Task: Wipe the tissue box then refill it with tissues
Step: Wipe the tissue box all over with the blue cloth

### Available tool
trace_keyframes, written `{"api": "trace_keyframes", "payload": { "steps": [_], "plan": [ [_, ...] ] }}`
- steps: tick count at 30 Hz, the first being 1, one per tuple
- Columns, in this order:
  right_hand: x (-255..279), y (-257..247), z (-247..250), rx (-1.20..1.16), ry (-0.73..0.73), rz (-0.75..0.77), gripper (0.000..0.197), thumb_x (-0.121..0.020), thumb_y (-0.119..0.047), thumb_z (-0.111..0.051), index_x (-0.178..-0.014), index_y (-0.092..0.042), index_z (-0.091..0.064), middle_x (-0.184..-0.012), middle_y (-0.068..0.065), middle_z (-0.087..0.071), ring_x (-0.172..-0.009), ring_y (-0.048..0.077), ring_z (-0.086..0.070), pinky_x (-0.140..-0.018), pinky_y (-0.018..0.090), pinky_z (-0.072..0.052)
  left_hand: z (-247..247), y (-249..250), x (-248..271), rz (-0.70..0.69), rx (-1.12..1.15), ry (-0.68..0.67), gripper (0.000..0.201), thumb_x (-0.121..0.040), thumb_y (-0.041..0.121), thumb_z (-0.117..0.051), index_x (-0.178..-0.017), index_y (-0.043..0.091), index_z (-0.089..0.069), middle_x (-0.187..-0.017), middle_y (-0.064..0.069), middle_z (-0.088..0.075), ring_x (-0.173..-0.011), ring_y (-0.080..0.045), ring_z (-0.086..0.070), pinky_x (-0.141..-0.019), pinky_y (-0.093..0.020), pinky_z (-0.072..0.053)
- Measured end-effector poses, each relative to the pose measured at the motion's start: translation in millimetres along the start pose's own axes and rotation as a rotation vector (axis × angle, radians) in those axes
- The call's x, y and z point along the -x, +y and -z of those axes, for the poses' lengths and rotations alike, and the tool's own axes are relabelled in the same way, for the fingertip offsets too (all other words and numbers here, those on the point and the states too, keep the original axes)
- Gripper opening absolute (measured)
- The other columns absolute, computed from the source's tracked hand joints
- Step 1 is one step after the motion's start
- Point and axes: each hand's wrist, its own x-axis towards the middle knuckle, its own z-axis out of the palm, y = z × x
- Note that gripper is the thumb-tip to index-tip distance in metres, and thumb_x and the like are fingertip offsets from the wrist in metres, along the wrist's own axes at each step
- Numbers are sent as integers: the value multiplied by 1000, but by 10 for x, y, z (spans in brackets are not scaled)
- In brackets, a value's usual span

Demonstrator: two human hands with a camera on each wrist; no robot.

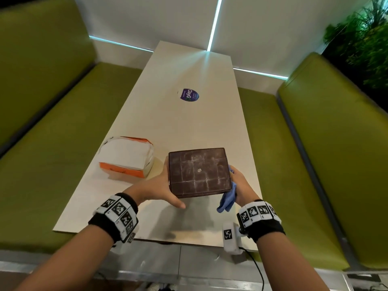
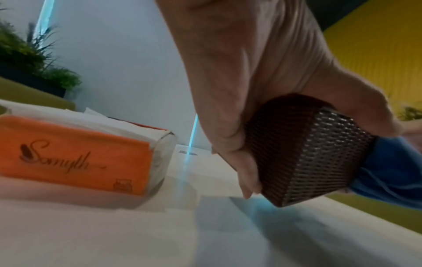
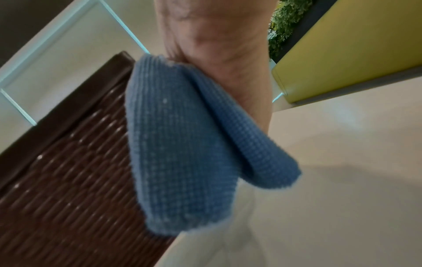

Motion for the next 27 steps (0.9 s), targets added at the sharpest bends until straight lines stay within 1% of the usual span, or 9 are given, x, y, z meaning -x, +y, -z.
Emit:
{"api": "trace_keyframes", "payload": {
  "steps": [3,6,8,13,15,18,21,23,27],
  "plan": [
    [-202,157,70,-50,16,16,49,-61,-38,-86,-76,-21,-43,-74,7,-39,-65,17,-39,-65,27,-48,-8,-87,-52,-59,-57,46,148,-58,5,-92,-148,21,25,-149,9,-20,-138,-3,-25,-92,7,-30],
    [-230,160,11,-82,-5,-55,22,-87,-22,-63,-76,-18,-44,-65,3,-49,-61,15,-45,-61,23,-47,12,-208,-75,-74,-66,93,158,-55,14,-95,-145,25,35,-154,12,-19,-142,-3,-23,-113,-14,-26],
    [-209,144,-21,-113,-62,-41,23,-76,-19,-73,-70,-19,-51,-56,-5,-52,-53,8,-49,-59,20,-46,27,-247,-93,-68,-43,161,158,-56,17,-94,-145,28,36,-152,18,-19,-143,-2,-22,-117,-26,-21],
    [-273,225,-10,88,71,123,10,-86,-30,-57,-80,-26,-64,-74,-4,-63,-73,19,-56,-76,37,-50,81,-280,-172,-105,-52,306,139,-47,41,-96,-152,36,-5,-151,8,-30,-142,-12,-31,-114,-45,-36],
    [-376,301,53,155,99,176,23,-84,-37,-59,-91,-17,-67,-89,10,-66,-87,31,-59,-90,47,-51,99,-329,-207,-112,-97,343,137,-42,51,-95,-150,36,-12,-148,6,-34,-141,-14,-33,-114,-49,-34],
    [-381,313,69,139,88,157,40,-83,-43,-63,-110,-14,-67,-106,14,-67,-105,36,-62,-98,51,-50,65,-356,-246,-123,-129,347,134,-44,41,-95,-149,34,-13,-146,6,-34,-140,-10,-32,-117,-44,-32],
    [-301,253,40,216,56,192,31,-95,-35,-57,-119,-17,-64,-104,2,-71,-98,21,-67,-80,29,-57,23,-366,-284,-152,-73,295,127,-55,7,-93,-142,38,-5,-137,21,-33,-126,21,-34,-103,-5,-34],
    [-296,256,51,261,42,231,31,-99,-28,-50,-124,-14,-61,-107,1,-69,-95,14,-65,-69,14,-55,17,-371,-297,-158,-36,280,131,-60,-1,-89,-141,38,6,-134,28,-29,-122,22,-37,-90,5,-34],
    [-361,302,120,411,62,303,35,-100,-25,-49,-133,-16,-55,-125,3,-64,-113,18,-61,-86,20,-55,61,-391,-295,-87,-59,280,147,-51,32,-95,-150,40,13,-153,14,-20,-143,-10,-26,-117,-36,-33]
  ]
}}
